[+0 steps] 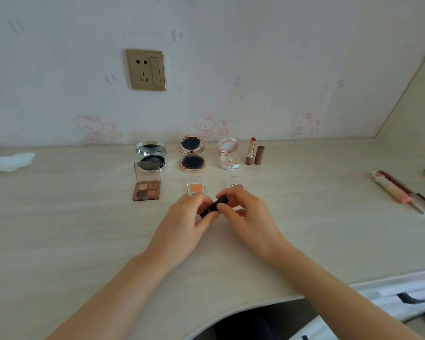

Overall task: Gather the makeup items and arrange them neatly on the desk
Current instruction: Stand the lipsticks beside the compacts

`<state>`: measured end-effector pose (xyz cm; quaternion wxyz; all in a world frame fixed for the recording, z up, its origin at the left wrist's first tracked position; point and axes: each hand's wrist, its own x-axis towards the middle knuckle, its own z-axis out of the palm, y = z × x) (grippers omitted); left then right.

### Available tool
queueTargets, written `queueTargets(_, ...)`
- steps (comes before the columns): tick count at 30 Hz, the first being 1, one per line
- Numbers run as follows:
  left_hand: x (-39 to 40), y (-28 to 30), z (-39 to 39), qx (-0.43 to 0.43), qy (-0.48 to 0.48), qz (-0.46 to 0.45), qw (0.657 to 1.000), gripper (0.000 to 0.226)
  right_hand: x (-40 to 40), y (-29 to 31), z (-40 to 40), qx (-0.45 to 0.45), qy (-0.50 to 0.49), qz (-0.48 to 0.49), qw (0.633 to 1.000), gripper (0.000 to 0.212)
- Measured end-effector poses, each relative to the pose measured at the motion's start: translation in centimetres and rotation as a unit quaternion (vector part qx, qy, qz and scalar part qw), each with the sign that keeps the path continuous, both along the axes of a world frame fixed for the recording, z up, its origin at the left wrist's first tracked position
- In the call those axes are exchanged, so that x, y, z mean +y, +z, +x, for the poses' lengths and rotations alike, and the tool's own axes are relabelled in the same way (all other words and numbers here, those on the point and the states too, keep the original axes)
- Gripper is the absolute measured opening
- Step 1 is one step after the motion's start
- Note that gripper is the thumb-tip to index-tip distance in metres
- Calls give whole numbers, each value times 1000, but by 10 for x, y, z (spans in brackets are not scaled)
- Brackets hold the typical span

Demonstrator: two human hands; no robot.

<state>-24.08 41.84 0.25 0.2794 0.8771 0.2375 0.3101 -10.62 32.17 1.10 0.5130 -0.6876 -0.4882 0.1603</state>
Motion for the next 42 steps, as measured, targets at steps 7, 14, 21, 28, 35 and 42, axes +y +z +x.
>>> queueTargets(7, 5, 3, -1, 23, -23, 63, 997, 10, -6, 14, 11, -330, 54, -3, 943, 16)
queueTargets(14, -2, 3, 1, 53, -15, 124, 991, 18, -6, 9, 11, -578, 0, 16, 816, 20)
queueTargets(21, -12, 12, 1, 101, 2, 234, 967, 9, -9, 19, 8, -618, 4, 22, 786, 17)
queueTargets(28, -5, 14, -4, 106, 2, 164, 981, 36, -12, 35, 10, -660, 40, 31, 749, 25)
queueTargets(35, -3, 9, -3, 58, -13, 146, 987, 26, -14, 36, 16, -586, 75, 24, 806, 20)
queueTargets(42, -7, 12, -2, -34, -90, -119, 988, 13, -16, 43, 8, 13, 33, 3, 999, 14)
